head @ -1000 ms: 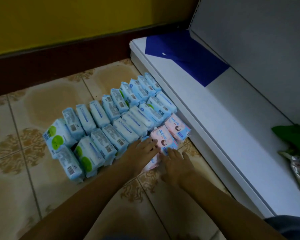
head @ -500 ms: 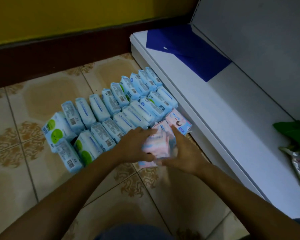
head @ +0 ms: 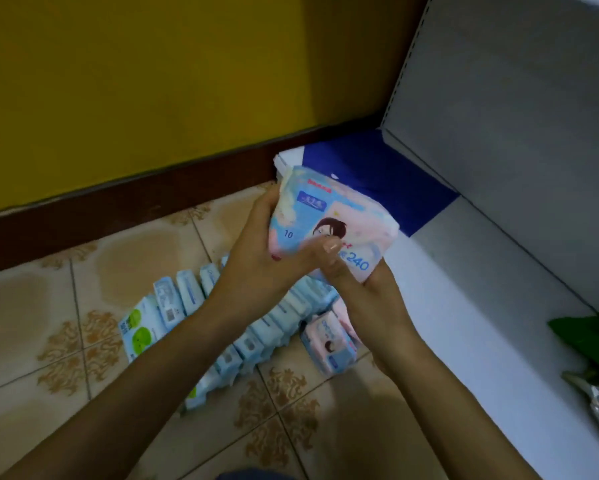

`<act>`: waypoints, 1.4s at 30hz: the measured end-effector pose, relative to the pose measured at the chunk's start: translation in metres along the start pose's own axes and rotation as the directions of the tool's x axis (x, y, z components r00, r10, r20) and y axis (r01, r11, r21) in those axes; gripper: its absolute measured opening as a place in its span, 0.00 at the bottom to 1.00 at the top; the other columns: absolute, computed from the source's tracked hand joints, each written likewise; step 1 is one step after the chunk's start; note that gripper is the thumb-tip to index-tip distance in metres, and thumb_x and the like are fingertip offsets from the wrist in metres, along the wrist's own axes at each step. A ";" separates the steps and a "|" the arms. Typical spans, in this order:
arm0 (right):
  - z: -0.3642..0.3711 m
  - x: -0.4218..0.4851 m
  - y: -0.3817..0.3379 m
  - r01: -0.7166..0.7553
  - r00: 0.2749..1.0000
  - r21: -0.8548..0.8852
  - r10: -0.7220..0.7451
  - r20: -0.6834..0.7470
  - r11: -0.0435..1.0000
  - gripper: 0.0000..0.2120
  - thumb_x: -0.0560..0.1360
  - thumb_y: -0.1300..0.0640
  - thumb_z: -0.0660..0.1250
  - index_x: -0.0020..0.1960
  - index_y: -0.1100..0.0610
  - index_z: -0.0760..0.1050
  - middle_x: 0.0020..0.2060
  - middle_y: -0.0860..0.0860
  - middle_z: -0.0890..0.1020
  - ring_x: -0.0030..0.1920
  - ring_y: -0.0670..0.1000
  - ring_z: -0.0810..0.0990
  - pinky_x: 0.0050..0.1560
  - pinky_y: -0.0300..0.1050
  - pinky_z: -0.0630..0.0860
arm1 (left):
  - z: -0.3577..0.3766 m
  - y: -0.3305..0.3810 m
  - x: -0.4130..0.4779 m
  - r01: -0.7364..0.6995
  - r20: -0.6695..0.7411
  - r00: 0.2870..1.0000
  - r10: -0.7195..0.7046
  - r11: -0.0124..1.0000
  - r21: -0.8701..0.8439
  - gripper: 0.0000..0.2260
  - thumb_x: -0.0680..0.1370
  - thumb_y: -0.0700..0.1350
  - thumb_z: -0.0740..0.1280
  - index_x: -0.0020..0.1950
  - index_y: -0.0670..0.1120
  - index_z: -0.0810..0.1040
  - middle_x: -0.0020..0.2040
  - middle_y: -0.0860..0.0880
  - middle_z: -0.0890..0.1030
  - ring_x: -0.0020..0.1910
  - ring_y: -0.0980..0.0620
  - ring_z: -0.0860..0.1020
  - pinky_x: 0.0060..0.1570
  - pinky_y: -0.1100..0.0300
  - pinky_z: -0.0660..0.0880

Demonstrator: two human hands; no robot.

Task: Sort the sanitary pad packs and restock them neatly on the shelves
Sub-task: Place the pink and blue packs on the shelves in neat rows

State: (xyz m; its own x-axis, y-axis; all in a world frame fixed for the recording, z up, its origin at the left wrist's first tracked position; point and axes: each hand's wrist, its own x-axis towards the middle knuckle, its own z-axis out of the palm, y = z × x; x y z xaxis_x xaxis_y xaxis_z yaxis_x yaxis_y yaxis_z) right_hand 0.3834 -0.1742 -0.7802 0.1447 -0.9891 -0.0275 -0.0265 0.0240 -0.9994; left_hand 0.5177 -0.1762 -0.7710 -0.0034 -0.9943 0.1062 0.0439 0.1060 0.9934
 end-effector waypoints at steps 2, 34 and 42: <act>-0.002 0.001 -0.063 0.072 0.996 -0.031 -0.074 -0.045 0.997 0.22 0.71 0.46 0.63 0.63 0.51 0.72 0.52 0.38 0.82 0.52 0.38 0.81 0.47 0.30 0.76 | -0.002 0.068 0.018 -0.050 0.003 0.999 0.050 0.994 0.096 0.24 0.73 0.42 0.72 0.67 0.52 0.68 0.57 0.59 0.80 0.55 0.61 0.80 0.47 0.67 0.77; -0.247 -0.255 -0.738 0.175 0.335 -0.426 -0.461 -0.822 0.888 0.28 0.71 0.60 0.74 0.67 0.46 0.70 0.58 0.39 0.79 0.58 0.42 0.78 0.55 0.43 0.77 | 0.328 0.757 0.003 -0.608 0.667 0.547 0.506 0.788 -0.098 0.32 0.73 0.44 0.74 0.64 0.68 0.60 0.61 0.68 0.71 0.60 0.64 0.73 0.47 0.70 0.77; -0.389 -0.353 -0.728 -0.090 0.359 -0.521 -0.460 -0.812 0.849 0.27 0.72 0.55 0.73 0.65 0.41 0.66 0.58 0.37 0.77 0.59 0.40 0.76 0.59 0.44 0.76 | 0.491 0.738 -0.048 -0.586 0.747 0.501 0.437 0.806 -0.079 0.24 0.74 0.42 0.72 0.65 0.62 0.72 0.63 0.56 0.73 0.61 0.60 0.74 0.56 0.56 0.78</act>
State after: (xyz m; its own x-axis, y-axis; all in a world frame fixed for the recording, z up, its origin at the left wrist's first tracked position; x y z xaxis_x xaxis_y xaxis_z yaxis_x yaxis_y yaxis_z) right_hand -0.0329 0.1008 -0.0340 -0.7391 -0.4841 0.4685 -0.5509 0.0341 -0.8339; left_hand 0.0596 -0.0458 -0.0221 -0.7286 -0.4461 0.5197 0.1159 0.6676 0.7355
